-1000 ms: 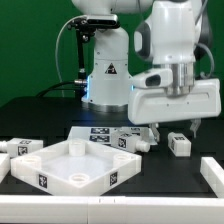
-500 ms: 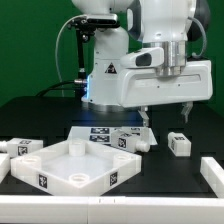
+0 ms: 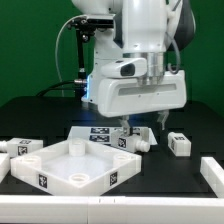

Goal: Assemble square table

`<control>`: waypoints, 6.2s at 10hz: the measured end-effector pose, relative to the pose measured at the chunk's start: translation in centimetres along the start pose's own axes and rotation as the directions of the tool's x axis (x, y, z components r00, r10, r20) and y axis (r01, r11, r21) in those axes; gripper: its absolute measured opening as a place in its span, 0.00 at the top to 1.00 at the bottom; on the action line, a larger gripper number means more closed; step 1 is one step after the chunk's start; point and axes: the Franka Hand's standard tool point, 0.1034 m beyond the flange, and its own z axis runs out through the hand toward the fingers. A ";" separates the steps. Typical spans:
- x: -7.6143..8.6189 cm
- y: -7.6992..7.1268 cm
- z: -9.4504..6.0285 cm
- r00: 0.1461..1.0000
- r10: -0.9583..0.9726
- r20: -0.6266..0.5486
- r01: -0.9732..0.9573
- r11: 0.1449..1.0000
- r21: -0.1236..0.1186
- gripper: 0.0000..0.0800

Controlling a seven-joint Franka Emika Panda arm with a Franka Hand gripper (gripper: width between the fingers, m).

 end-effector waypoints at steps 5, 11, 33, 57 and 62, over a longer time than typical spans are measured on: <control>-0.6 1.7 1.6 0.999 0.017 0.030 -0.017 1.000 0.017 0.19; 1.1 5.8 0.1 0.995 -0.104 0.008 0.104 0.995 -0.003 0.65; -5.0 11.1 -1.6 0.996 0.023 0.089 -0.025 1.000 0.015 0.19; 4.8 24.0 1.6 0.989 -0.090 0.122 0.082 0.994 0.066 0.19; 6.0 22.9 1.4 0.992 0.004 0.124 -0.010 0.999 0.049 0.77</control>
Offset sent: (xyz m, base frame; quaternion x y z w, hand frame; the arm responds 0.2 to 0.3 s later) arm 0.0174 -0.0107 -0.0118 0.0190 0.0035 -0.0246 0.9995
